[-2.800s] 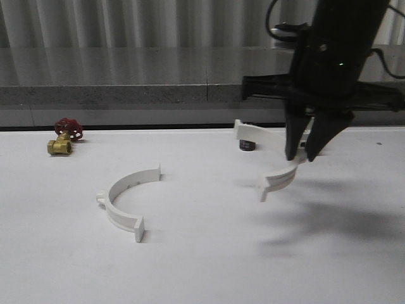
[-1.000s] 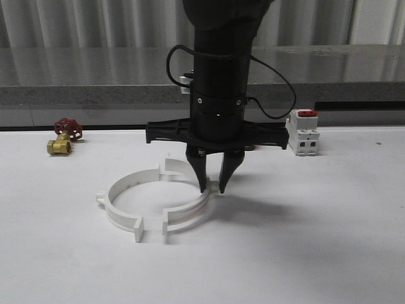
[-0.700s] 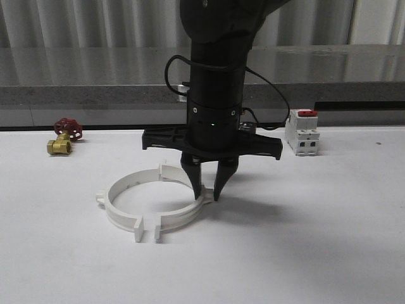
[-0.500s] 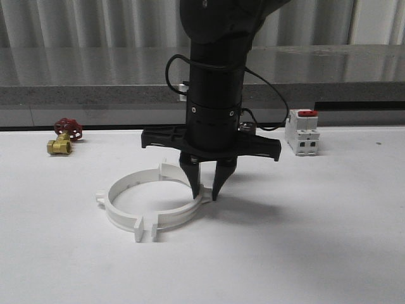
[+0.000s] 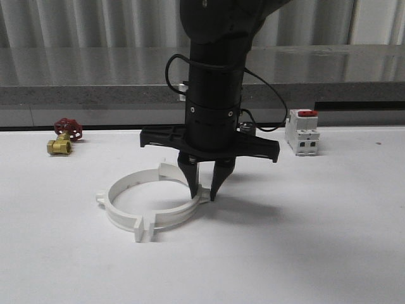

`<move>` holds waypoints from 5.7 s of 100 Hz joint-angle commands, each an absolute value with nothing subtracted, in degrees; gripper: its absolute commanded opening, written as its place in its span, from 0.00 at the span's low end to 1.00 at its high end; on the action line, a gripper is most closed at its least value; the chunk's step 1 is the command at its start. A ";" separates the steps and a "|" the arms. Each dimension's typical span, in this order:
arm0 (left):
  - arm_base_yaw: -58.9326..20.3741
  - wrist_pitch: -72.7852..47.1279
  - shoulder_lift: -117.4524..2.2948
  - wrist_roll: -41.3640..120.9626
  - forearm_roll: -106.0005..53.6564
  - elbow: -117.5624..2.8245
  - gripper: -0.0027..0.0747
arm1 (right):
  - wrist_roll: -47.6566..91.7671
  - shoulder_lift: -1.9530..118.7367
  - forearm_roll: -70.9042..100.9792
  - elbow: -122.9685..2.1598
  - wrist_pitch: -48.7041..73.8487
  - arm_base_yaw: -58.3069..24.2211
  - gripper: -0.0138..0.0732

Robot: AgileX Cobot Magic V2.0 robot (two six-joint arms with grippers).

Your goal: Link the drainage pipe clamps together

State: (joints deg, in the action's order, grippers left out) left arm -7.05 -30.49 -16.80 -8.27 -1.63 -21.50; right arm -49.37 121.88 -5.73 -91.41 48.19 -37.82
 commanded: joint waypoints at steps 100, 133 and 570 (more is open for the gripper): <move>-7.04 -26.21 -17.12 -8.20 -1.81 -23.14 0.01 | -36.70 111.13 -9.04 -93.13 44.33 -36.68 0.73; -7.04 -26.21 -17.12 -8.20 -1.81 -23.14 0.01 | -25.42 93.78 -9.04 -82.66 45.55 -26.15 0.73; -4.61 -6.87 0.50 -8.20 0.32 -4.16 0.01 | -6.20 -1.71 0.36 0.53 2.11 1.05 0.08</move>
